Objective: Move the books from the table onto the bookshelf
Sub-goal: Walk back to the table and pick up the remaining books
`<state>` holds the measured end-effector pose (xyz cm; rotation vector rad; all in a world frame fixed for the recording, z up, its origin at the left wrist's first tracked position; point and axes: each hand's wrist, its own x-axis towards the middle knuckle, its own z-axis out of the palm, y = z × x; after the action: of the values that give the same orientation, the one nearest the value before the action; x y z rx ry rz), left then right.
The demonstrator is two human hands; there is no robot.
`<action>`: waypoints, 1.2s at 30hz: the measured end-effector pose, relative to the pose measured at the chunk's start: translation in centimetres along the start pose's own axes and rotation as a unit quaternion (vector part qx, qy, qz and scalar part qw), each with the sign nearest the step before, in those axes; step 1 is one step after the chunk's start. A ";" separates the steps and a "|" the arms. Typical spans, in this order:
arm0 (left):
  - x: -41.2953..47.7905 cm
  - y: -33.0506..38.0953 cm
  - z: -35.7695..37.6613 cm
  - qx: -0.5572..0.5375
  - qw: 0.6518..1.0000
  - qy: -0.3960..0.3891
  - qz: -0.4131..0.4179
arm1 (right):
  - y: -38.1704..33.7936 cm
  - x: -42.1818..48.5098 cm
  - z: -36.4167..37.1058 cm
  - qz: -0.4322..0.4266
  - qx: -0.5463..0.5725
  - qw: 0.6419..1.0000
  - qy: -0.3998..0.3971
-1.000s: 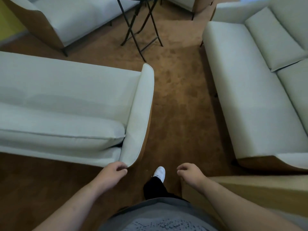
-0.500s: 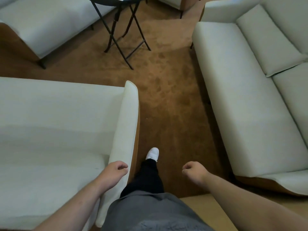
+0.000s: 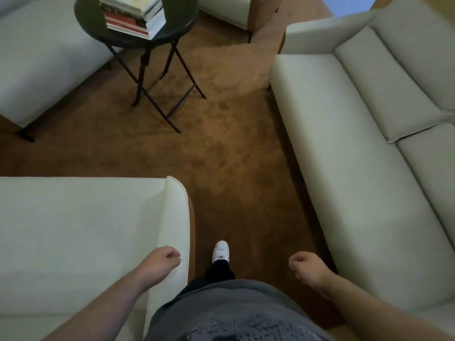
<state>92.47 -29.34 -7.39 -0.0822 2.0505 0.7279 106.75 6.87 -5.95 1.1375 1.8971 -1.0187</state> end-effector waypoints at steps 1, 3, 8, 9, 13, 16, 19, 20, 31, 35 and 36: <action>0.9 0.9 -1.1 0.002 1.000 0.000 0.000 | -1.3 0.6 -0.8 0.000 0.005 1.000 0.000; 2.5 2.6 -3.0 0.001 1.000 0.007 0.003 | -4.5 1.5 -2.0 -0.007 0.010 1.000 -0.002; 5.5 5.8 -5.9 -0.010 1.000 0.021 0.004 | -12.2 4.0 -3.7 -0.036 0.012 0.999 -0.026; 6.1 6.2 -6.4 -0.016 1.000 0.022 0.001 | -13.6 4.6 -4.1 -0.044 0.004 0.999 -0.033; 8.4 7.6 -8.2 -0.040 0.999 0.023 -0.021 | -19.0 7.6 -6.2 -0.075 -0.030 0.994 -0.070; 10.8 9.1 -10.1 -0.063 0.997 0.031 -0.037 | -23.1 10.6 -8.3 -0.089 -0.049 0.991 -0.082; 13.6 11.7 -12.5 -0.079 0.994 0.039 -0.062 | -27.4 14.0 -10.8 -0.102 -0.061 0.989 -0.091; 14.6 12.8 -13.4 -0.082 0.993 0.041 -0.069 | -28.9 15.3 -11.8 -0.105 -0.065 0.988 -0.091; 24.8 26.1 -23.2 -0.161 0.980 0.085 -0.079 | -44.2 26.2 -22.9 -0.130 -0.154 0.975 -0.098; 27.9 29.6 -26.4 -0.159 0.980 0.088 -0.080 | -48.8 28.4 -25.5 -0.142 -0.147 0.975 -0.092; 28.8 30.3 -27.3 -0.159 0.980 0.085 -0.081 | -49.9 29.1 -26.0 -0.141 -0.145 0.975 -0.091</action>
<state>45.50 -12.47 -5.39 -0.5038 2.0414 0.9662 46.11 25.08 -5.43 0.5992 2.0125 -0.9190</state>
